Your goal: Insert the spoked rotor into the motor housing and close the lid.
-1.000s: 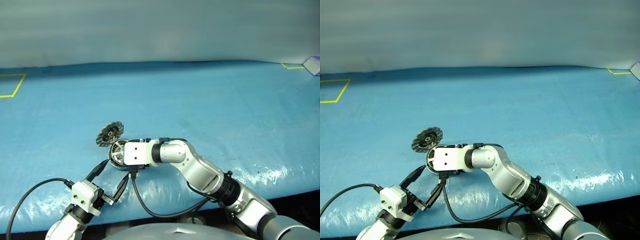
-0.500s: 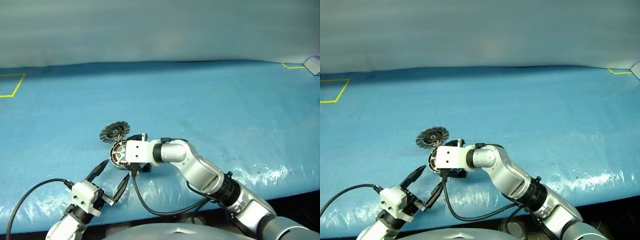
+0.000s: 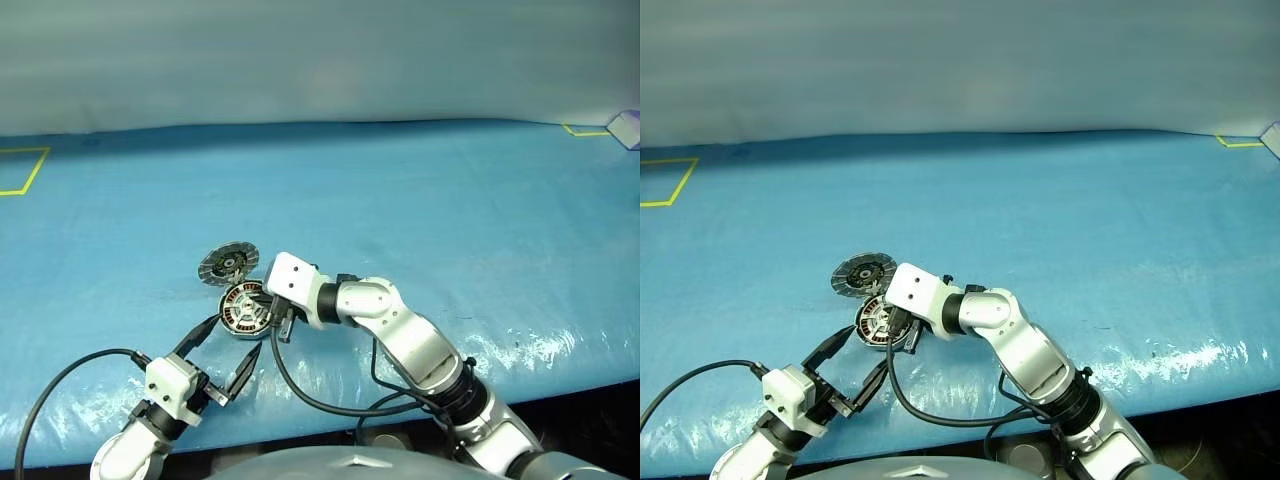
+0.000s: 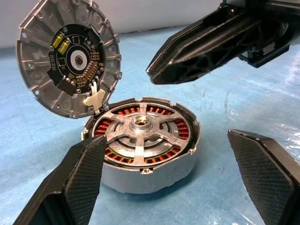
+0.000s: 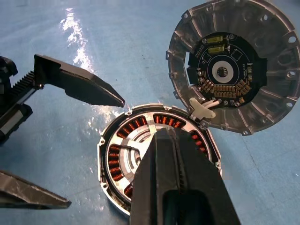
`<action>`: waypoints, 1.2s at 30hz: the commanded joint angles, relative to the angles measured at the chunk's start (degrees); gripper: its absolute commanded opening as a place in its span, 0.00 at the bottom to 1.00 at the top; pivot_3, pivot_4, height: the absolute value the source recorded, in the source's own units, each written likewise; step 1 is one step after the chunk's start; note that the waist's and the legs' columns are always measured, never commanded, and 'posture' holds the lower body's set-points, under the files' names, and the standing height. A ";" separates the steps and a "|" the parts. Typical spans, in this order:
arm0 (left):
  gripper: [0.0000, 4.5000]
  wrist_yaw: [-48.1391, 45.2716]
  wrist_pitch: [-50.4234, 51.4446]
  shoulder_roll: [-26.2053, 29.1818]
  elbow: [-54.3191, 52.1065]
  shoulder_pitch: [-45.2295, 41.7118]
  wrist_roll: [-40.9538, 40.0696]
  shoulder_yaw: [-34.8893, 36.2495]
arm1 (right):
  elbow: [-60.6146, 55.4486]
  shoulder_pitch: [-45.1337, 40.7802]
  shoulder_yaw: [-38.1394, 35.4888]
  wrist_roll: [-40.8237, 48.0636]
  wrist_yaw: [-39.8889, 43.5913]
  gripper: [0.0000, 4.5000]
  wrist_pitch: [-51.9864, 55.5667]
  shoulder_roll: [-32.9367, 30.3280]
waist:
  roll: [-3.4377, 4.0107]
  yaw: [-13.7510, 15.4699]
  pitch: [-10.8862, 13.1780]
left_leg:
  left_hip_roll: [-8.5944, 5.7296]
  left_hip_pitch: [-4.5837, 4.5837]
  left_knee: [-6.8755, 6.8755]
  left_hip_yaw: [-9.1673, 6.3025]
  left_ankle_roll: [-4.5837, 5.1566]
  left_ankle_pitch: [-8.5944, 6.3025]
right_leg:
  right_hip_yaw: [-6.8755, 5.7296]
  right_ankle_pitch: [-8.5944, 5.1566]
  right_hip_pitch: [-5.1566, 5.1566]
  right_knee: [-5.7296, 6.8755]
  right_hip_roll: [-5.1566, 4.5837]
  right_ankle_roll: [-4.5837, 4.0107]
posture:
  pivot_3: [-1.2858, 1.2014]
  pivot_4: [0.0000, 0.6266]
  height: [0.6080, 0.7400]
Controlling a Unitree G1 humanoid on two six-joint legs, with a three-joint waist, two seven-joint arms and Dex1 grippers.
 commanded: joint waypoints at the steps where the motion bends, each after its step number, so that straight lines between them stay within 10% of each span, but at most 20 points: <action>1: 1.00 -0.50 0.48 0.66 -0.83 -0.41 -0.77 0.10 | 0.89 0.53 1.35 0.76 -2.01 0.01 -1.77 1.63 | 0.00 0.04 0.00 | -0.01 0.00 0.00 0.00 0.00 0.00 | 0.00 0.00 0.01 0.00 -0.01 0.00 | 0.52 0.24 1.00; 20: 1.00 -1.35 4.82 2.41 -5.33 -0.51 -2.36 0.35 | 6.73 2.80 -0.30 4.65 -4.60 0.01 -4.65 3.31 | 0.00 0.05 0.00 | 0.00 0.03 0.00 -0.01 0.00 0.00 | 0.00 -0.01 0.04 0.00 0.00 -0.01 | 0.52 0.24 1.00; 36: 1.00 -6.58 18.05 11.93 -22.25 -5.77 -22.23 6.52 | -3.09 11.10 -23.28 14.64 -8.49 0.01 -1.02 -6.62 | 0.03 0.14 0.03 | -0.04 -0.03 0.00 0.01 0.00 0.00 | 0.03 -0.01 0.03 -0.03 -0.02 -0.01 | 0.52 0.24 1.00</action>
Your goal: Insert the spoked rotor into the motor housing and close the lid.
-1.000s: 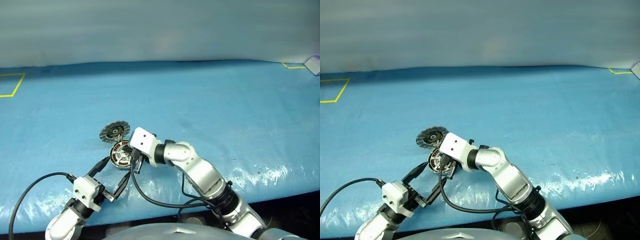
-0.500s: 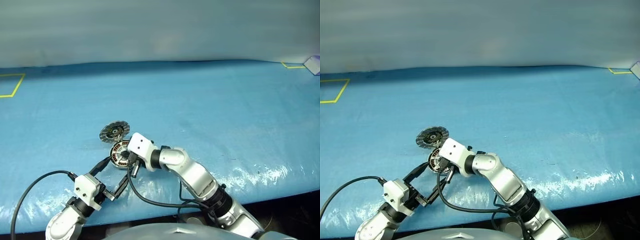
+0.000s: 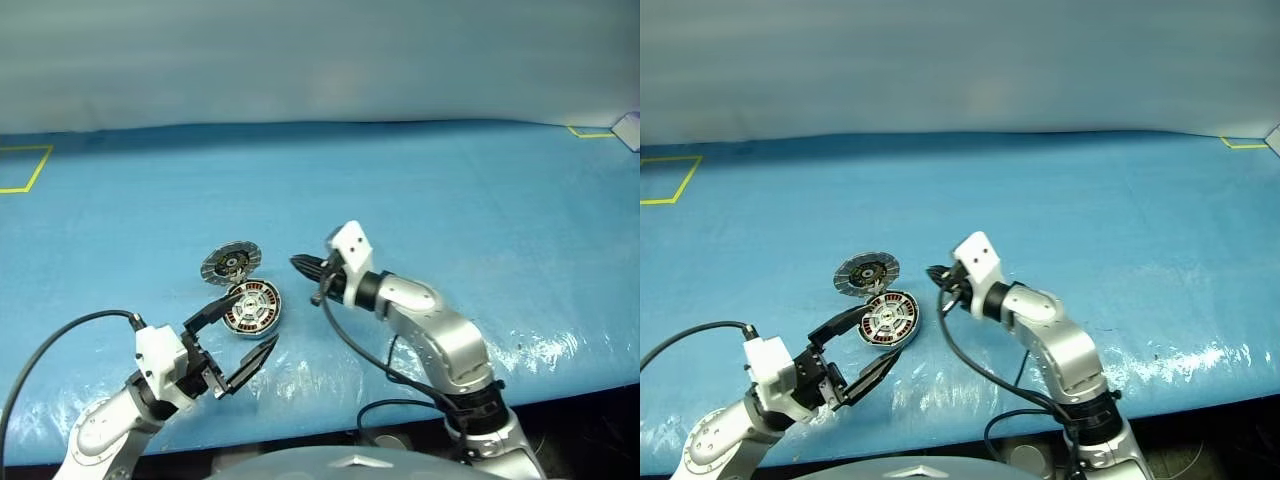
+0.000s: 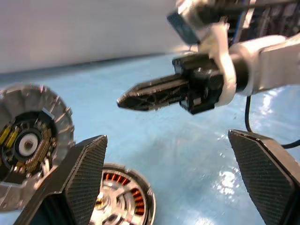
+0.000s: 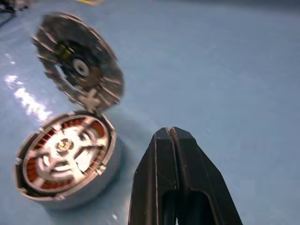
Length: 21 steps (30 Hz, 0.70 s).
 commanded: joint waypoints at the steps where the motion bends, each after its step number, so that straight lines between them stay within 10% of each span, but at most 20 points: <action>1: 1.00 0.04 1.13 0.85 -3.91 -1.80 -4.56 4.04 | -2.81 1.51 -1.99 0.75 -0.95 0.01 -0.53 -1.40 | 0.01 -0.21 0.00 | 0.01 0.00 -0.01 0.00 0.00 0.00 | 0.00 0.00 -0.01 0.01 0.02 0.00 | 0.52 0.24 1.00; 9: 0.96 8.81 3.78 -1.84 -4.00 -13.88 -14.59 12.90 | -5.56 6.06 -2.70 1.85 -4.82 0.00 0.09 -0.55 | -0.01 0.15 0.00 | 0.05 0.11 0.01 0.03 0.00 0.01 | 0.05 0.01 0.12 0.03 0.08 0.01 | 0.52 0.24 1.00; 21: 0.12 15.08 0.67 -0.85 19.70 -27.30 4.80 18.72 | -9.01 10.37 1.46 2.83 -5.70 0.00 -0.82 -0.40 | -0.06 0.46 -0.03 | 0.00 0.19 0.03 0.02 -0.03 0.03 | 0.09 0.05 0.20 0.00 0.10 0.05 | 0.52 0.24 1.00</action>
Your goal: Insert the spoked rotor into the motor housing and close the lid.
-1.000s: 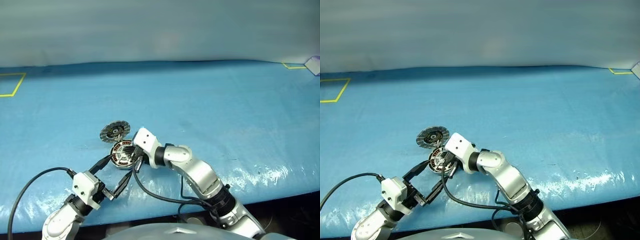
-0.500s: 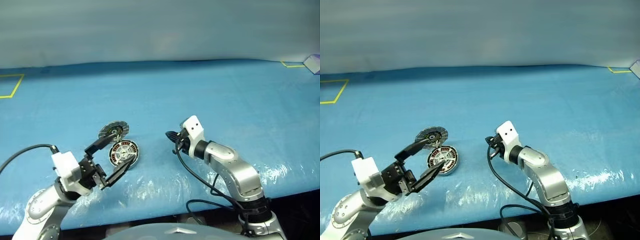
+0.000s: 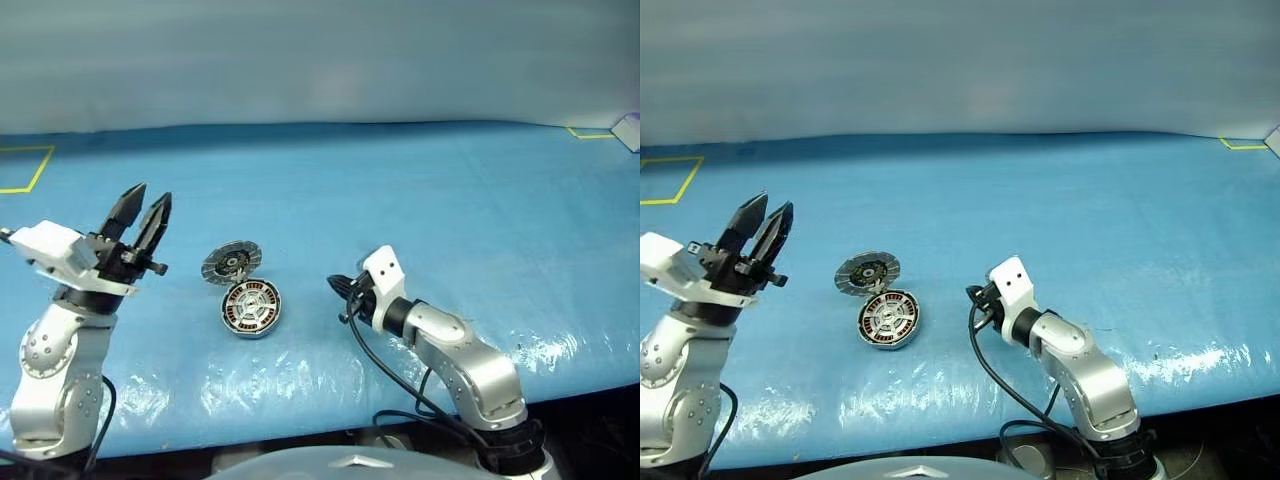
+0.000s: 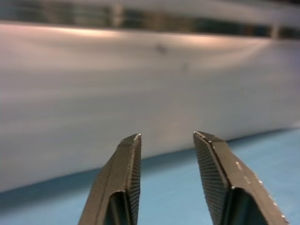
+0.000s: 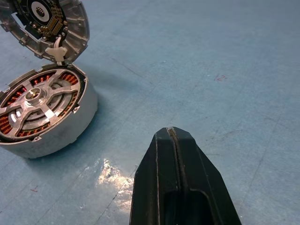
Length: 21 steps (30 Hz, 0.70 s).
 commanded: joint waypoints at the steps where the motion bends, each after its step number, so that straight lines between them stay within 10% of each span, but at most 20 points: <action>1: 0.04 -2.71 -2.83 1.67 4.97 -3.08 2.94 1.18 | -2.84 1.54 -0.16 2.25 0.72 0.00 -1.76 0.37 | -0.04 0.08 -0.01 | 0.00 -0.01 0.00 -0.01 0.00 0.00 | -0.01 0.00 0.00 0.00 0.00 0.01 | 0.52 0.24 1.00; 21: 0.02 -40.15 11.69 9.81 30.27 -19.40 -1.39 -10.75 | 3.93 11.16 4.04 1.88 9.78 0.00 -22.42 -3.41 | -0.09 -0.51 -0.02 | 0.01 0.00 0.00 0.01 -0.02 0.01 | 0.00 0.15 -0.02 0.01 0.00 0.25 | 0.52 0.24 1.00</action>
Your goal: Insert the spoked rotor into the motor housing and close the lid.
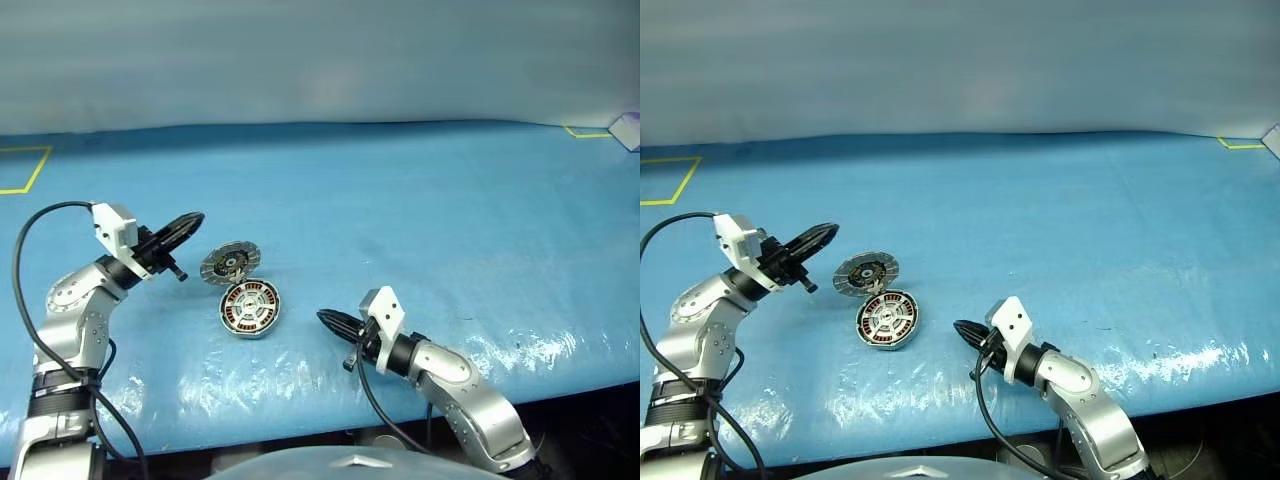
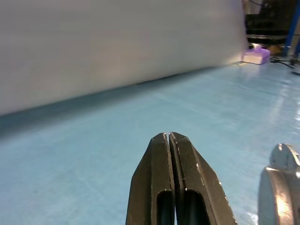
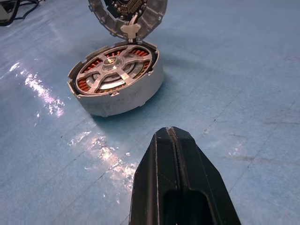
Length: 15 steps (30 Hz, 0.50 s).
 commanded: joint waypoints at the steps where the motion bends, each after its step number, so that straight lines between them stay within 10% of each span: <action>1: 0.02 -4.69 3.28 1.70 1.22 -2.30 0.02 -1.73 | -1.05 0.30 0.16 0.64 -0.29 0.00 -1.15 0.62 | 0.00 0.05 0.00 | 0.00 0.00 0.00 -0.01 0.00 0.00 | 0.00 0.00 0.00 0.00 0.00 0.00 | 0.52 0.24 1.00; 15: 0.02 -14.34 6.84 -0.11 2.55 -7.40 2.46 -9.73 | 0.57 1.58 1.15 1.09 -0.28 0.00 -0.72 0.31 | -0.01 0.12 0.00 | -0.01 -0.01 0.00 -0.02 0.00 0.00 | 0.00 0.01 0.00 0.00 -0.01 0.02 | 0.52 0.24 1.00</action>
